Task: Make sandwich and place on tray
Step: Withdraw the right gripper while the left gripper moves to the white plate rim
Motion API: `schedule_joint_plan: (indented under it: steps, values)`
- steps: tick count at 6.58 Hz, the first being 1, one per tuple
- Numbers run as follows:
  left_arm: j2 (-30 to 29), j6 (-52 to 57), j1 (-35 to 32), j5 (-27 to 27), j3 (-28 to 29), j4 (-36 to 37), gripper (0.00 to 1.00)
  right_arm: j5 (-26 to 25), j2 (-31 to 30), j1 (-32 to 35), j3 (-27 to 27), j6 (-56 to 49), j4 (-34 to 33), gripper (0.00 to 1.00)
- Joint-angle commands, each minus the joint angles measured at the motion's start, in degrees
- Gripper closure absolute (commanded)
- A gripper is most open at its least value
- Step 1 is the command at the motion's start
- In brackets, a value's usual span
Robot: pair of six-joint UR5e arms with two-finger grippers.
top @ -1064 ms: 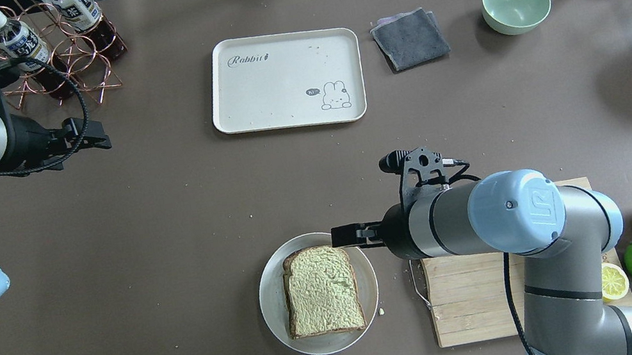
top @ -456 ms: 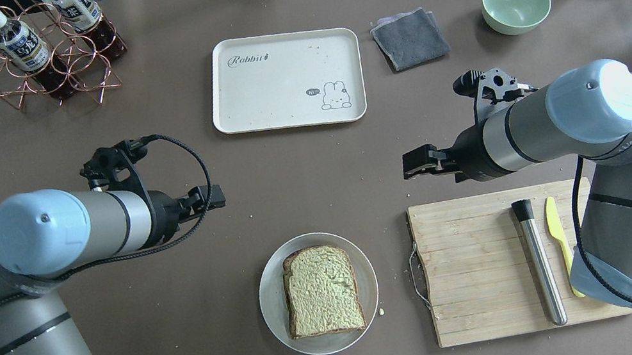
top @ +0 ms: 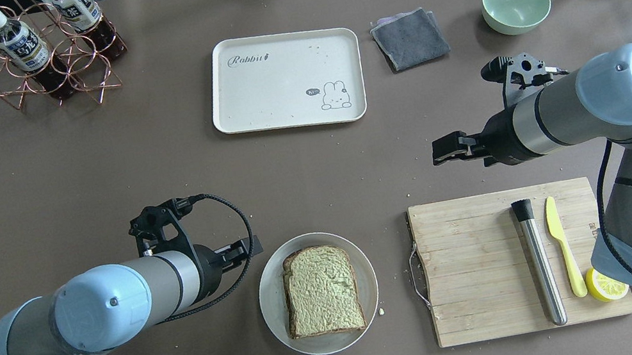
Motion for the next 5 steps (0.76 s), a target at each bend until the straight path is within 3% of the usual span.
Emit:
schedule_joint_plan:
  steps: [1, 3, 5]
  values:
    - [-0.1, -0.2, 3.6, 3.1, 0.7, -0.1, 0.41, 0.6, -0.4, 0.6, -0.4, -1.2, 0.0, 0.01]
    - [-0.1, -0.3, 4.5, 3.5, 1.6, -0.2, 0.52, 0.4, -0.3, 0.6, -0.9, -1.2, 0.1, 0.0]
    - [-0.8, -0.3, 5.4, 3.9, 2.7, -0.2, 0.53, 0.3, -0.3, 0.5, -1.1, -1.2, 0.1, 0.01]
